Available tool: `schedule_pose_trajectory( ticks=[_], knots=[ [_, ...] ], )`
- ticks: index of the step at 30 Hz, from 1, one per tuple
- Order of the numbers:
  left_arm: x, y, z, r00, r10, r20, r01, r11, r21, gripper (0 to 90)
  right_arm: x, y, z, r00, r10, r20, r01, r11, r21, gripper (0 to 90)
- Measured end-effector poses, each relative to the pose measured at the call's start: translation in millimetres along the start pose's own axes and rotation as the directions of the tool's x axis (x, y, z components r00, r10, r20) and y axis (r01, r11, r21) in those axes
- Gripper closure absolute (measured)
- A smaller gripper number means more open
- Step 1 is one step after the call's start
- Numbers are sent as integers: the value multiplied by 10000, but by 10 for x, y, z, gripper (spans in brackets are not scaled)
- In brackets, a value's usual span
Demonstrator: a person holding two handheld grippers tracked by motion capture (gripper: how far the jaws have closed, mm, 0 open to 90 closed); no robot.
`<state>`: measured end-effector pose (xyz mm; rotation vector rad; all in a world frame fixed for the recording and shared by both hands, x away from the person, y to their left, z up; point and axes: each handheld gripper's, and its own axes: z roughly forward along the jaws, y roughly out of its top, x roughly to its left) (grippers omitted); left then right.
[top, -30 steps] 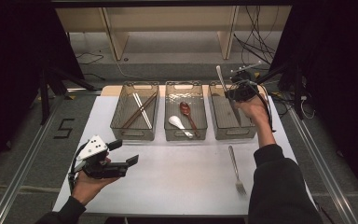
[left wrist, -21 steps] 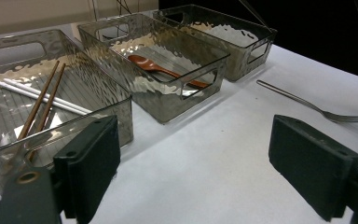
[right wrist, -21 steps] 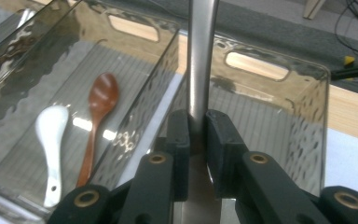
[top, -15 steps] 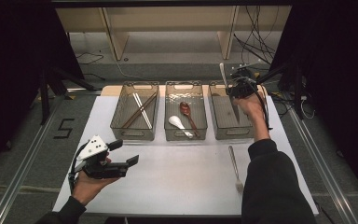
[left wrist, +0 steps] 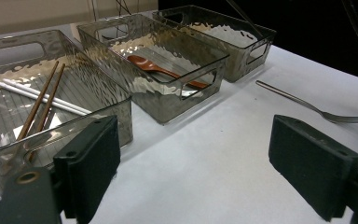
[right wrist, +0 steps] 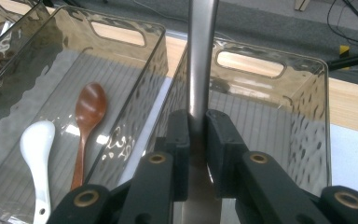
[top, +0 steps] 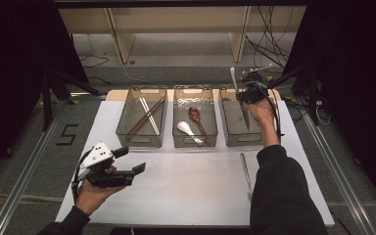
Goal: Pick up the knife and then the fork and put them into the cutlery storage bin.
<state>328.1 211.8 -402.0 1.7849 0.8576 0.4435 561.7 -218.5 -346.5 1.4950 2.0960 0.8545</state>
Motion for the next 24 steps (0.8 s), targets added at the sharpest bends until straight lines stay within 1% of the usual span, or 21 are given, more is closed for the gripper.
schedule_pose_trajectory(
  ticks=[3,7,9,11,12,13,14,15,16,17,18,20,22,24],
  knots=[
    [-1,0,0,10000,-3,7,3,10000,-4,162,-1,1,7,9999,112,-10,-112,9999,-29,804],
    [-2,0,2,10000,4,21,-4,10000,9,162,2,5,16,10000,72,-6,-72,9999,-104,804],
    [-2,0,1,10000,-6,31,6,10000,10,162,8,9,28,10000,99,12,-99,9999,-32,804],
    [-3,-1,5,10000,-52,58,52,10000,38,160,16,-3,81,9999,-45,136,41,9997,238,808],
    [-4,-1,5,10000,-50,57,50,10000,43,159,17,-7,108,9995,-82,309,72,9995,319,792],
    [-3,0,2,10000,-18,64,18,10000,59,158,12,5,108,9991,81,411,-86,9999,119,665],
    [-4,1,1,10000,-33,68,33,10000,32,158,3,21,94,9991,282,318,-280,9996,-74,560],
    [-4,1,1,10000,-33,66,33,10000,30,158,2,32,80,9992,271,308,-268,9996,-91,557],
    [-5,0,1,10000,-37,60,37,10000,36,158,3,45,55,9997,96,228,-96,10000,-16,556],
    [-5,-1,0,10000,-39,57,38,10000,37,158,6,52,36,9999,59,116,-59,10000,-4,543],
    [-6,-1,-1,10000,-40,49,40,10000,30,158,5,58,4,9999,-41,136,41,10000,-53,529],
    [-7,2,-2,10000,-26,47,26,10000,28,158,-19,59,-41,9999,-14,147,17,9999,-155,487],
    [-14,4,-2,10000,-6,50,6,10000,29,158,-36,53,-72,9998,9,185,-6,9999,-146,445],
    [-14,4,1,10000,14,56,-14,10000,59,158,-48,41,-93,10000,-13,66,13,10000,-78,433]
  ],
)
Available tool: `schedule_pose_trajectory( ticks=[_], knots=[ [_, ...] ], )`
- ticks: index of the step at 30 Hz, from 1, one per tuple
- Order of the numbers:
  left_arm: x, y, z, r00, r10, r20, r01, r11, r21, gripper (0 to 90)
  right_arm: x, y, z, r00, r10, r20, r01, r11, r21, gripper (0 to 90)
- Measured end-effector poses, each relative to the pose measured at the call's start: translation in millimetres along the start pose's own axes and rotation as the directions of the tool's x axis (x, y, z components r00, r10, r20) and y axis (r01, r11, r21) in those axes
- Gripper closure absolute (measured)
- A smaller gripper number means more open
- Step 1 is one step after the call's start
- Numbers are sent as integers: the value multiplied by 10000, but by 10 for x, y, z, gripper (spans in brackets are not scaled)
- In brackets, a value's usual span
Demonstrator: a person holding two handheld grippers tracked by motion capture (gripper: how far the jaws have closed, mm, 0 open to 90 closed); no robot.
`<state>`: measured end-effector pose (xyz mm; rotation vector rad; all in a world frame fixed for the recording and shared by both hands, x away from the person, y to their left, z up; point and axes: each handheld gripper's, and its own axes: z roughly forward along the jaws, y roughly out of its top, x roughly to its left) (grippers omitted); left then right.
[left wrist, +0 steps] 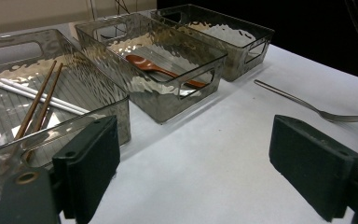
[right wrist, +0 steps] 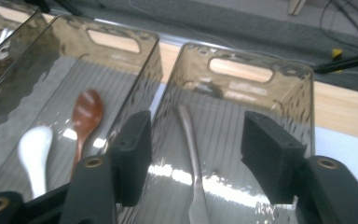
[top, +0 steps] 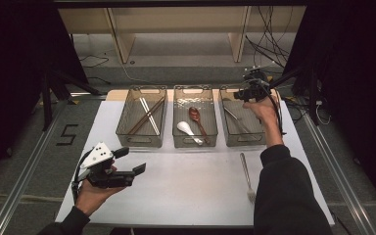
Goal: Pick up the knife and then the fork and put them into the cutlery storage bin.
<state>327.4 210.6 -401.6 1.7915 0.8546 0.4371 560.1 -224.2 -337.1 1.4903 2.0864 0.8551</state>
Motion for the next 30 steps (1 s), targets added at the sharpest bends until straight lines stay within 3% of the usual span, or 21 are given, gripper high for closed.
schedule_pose_trajectory(
  ticks=[4,13,17,24,30],
  knots=[
    [3,-3,4,10000,-34,-20,34,10000,-14,158,-16,-25,-54,9999,-23,-169,24,10000,58,406],
    [1,-4,1,10000,8,-22,-8,10000,36,158,-2,-125,-130,9971,-607,-469,634,9963,574,415],
    [3,-5,0,10000,6,-26,-5,10000,40,158,8,-182,-191,9954,-779,-554,807,9955,506,370],
    [0,-5,-7,10000,-9,-65,9,10000,4,159,129,-333,-346,9884,-1180,-958,1230,9912,488,321],
    [3,-8,-9,10000,-35,-84,35,10000,-2,158,242,-567,-526,9795,-1486,-1358,1566,9864,500,303]
  ],
)
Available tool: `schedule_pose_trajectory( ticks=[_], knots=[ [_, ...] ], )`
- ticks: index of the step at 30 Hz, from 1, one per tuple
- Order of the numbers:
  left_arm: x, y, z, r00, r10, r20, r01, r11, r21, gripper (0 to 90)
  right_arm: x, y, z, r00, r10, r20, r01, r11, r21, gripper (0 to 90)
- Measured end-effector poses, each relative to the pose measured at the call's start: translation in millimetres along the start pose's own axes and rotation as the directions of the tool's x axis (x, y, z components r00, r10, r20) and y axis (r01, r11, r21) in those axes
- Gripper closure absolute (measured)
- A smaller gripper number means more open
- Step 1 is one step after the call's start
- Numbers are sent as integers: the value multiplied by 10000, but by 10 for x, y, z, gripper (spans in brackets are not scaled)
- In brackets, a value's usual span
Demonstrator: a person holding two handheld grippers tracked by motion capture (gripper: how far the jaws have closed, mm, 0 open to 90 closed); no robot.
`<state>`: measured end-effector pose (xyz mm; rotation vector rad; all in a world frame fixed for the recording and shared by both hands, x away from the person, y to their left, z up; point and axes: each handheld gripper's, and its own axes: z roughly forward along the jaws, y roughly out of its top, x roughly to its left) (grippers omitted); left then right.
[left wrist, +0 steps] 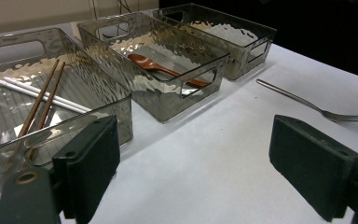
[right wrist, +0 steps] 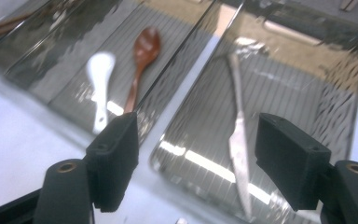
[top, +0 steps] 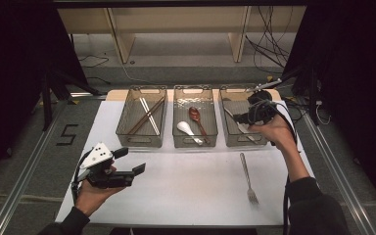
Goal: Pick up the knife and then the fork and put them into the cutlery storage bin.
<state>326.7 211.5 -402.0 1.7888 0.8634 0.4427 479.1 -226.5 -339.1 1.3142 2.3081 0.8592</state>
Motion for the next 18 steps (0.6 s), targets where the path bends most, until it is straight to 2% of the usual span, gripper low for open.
schedule_pose_trajectory(
  ticks=[5,9,18],
  knots=[
    [-3,-4,3,10000,47,-9,-47,10000,35,158,106,-212,-61,9996,-220,-164,222,9997,85,290],
    [5,-5,1,10000,-3,-24,3,10000,-6,158,164,-383,-78,9993,-218,-314,222,9997,123,286],
    [-1,-3,-2,10000,13,-16,-13,10000,-36,159,243,-640,-5,9978,-340,-571,396,9942,999,281]
  ],
)
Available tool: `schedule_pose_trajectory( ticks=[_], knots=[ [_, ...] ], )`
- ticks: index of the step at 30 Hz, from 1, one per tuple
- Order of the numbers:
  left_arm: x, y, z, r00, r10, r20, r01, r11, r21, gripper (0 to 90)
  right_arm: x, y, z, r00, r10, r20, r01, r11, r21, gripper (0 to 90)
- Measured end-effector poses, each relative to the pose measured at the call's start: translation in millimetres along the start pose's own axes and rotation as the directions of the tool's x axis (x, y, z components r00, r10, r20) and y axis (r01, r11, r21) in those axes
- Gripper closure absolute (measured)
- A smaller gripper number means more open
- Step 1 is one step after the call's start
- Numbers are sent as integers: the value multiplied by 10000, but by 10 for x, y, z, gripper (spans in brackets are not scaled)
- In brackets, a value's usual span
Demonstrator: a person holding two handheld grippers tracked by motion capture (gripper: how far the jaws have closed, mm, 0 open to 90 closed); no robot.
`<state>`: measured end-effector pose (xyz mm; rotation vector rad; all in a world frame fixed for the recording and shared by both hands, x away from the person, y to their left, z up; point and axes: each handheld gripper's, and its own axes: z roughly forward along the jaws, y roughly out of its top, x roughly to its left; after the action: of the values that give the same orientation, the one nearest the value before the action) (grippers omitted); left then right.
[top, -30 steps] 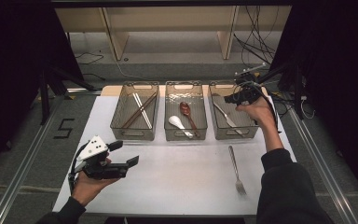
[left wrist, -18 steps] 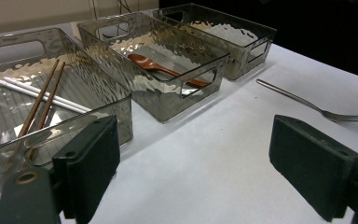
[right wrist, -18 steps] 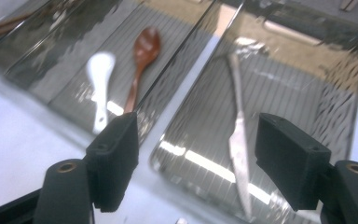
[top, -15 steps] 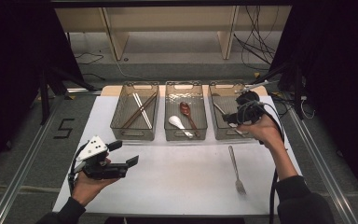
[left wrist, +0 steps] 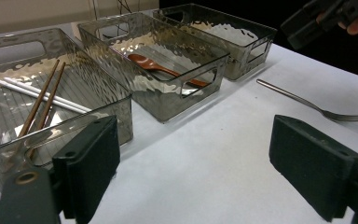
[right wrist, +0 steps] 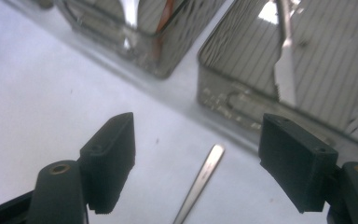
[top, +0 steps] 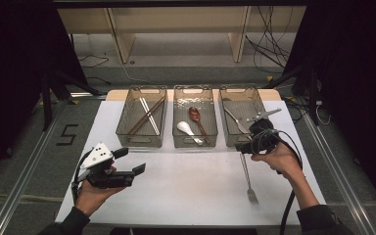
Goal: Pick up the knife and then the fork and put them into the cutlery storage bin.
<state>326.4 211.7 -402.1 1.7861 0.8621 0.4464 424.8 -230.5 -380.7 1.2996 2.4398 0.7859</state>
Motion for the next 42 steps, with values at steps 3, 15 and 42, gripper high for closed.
schedule_pose_trajectory(
  ticks=[3,15,42],
  knots=[
    [3,-2,-2,10000,-3,-9,3,10000,-2,158,40,-62,31,9999,-64,-111,67,9995,298,280],
    [-3,-3,4,10000,51,20,-52,10000,67,158,139,-394,244,9992,-356,-177,388,9701,2397,305],
    [-6,-6,3,10000,73,26,-73,9999,74,158,127,-583,474,9983,-534,-248,589,9039,4237,592]
  ],
)
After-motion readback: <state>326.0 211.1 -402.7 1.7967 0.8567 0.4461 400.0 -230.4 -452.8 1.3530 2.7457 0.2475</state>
